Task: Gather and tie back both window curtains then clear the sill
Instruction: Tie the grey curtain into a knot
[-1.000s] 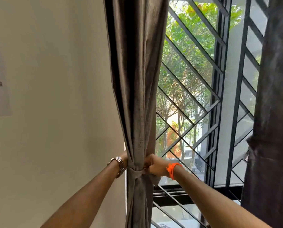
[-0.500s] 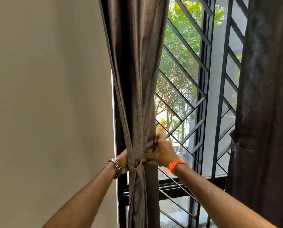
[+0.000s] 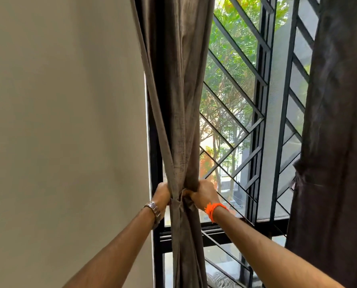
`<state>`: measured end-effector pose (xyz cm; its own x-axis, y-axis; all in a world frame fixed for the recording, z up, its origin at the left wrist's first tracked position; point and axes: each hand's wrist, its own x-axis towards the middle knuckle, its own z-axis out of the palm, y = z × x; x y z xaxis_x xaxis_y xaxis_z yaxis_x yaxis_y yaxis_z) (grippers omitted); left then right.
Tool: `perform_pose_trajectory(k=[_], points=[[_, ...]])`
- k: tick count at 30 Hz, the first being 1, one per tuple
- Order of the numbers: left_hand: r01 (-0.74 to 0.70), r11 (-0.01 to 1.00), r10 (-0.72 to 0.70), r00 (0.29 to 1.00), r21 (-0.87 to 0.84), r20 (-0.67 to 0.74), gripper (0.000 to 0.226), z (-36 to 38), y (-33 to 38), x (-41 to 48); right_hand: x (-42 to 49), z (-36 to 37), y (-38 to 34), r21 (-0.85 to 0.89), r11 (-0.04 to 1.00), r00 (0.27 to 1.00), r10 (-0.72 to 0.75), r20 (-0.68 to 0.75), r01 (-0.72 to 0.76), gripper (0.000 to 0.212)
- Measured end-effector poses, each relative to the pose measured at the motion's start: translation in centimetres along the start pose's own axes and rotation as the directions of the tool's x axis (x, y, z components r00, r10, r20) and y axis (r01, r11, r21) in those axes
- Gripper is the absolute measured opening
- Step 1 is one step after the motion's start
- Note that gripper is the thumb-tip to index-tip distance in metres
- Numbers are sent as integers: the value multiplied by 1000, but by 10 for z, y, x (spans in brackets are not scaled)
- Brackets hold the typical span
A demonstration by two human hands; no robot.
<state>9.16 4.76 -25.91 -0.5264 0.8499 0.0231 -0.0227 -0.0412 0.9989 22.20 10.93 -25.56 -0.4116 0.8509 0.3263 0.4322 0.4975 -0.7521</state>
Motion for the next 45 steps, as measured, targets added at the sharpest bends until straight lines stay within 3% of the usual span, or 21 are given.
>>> perform_pose_trajectory(k=[3, 6, 10, 14, 17, 21, 27, 29, 31, 33, 35, 38, 41, 45], points=[[-23, 988, 68, 952, 153, -299, 14, -2, -9, -7, -6, 7, 1, 57, 997, 980, 56, -191, -46, 13], [-89, 982, 155, 882, 165, -445, 34, -1, -15, -33, -11, 12, -3, 128, 990, 942, 99, -320, -61, 21], [-22, 1000, 27, 940, 18, -340, 50, 17, -20, -61, -19, 24, -11, 239, 968, 928, 161, -337, -81, 14], [21, 999, -28, 948, -25, -317, 42, 22, -11, -64, -27, 32, -11, 310, 949, 933, 163, -322, -59, 19], [32, 999, -41, 946, -34, -321, 29, 23, -4, -58, -32, 33, -6, 282, 959, 947, 66, -314, 27, 19], [77, 991, -35, 940, 113, -338, 30, 24, 4, -47, -43, 29, 8, 286, 940, 951, -100, -293, 187, 20], [49, 992, -21, 972, 113, -232, 16, 34, -2, -31, -47, 21, 19, 126, 944, 891, -237, -387, 306, 36], [4, 984, 40, 969, 180, -243, 18, 36, -3, -28, -48, 18, 24, 64, 931, 854, -301, -424, 360, 24], [-70, 934, 168, 952, 351, -255, 19, 36, 0, -28, -48, 14, 27, 69, 925, 831, -301, -467, 374, 13], [-153, 800, 329, 921, 580, -210, 15, 35, 4, -37, -47, 10, 28, 115, 923, 807, -254, -533, 366, 9], [-232, 676, 472, 865, 700, -169, 14, 34, 7, -44, -45, 7, 27, 126, 923, 773, -223, -593, 363, 14], [-307, 551, 605, 788, 776, -118, 12, 33, 10, -46, -46, 7, 23, -114, 886, 696, -428, -577, 450, 19], [-397, 489, 690, 721, 776, -66, 9, 28, 11, -44, -45, 8, 16, -447, 709, 554, -705, -442, 546, 10], [-504, 561, 746, 652, 656, -136, 4, 19, 0, -42, -37, 1, 3, -581, 607, 566, -775, -282, 541, 6]])
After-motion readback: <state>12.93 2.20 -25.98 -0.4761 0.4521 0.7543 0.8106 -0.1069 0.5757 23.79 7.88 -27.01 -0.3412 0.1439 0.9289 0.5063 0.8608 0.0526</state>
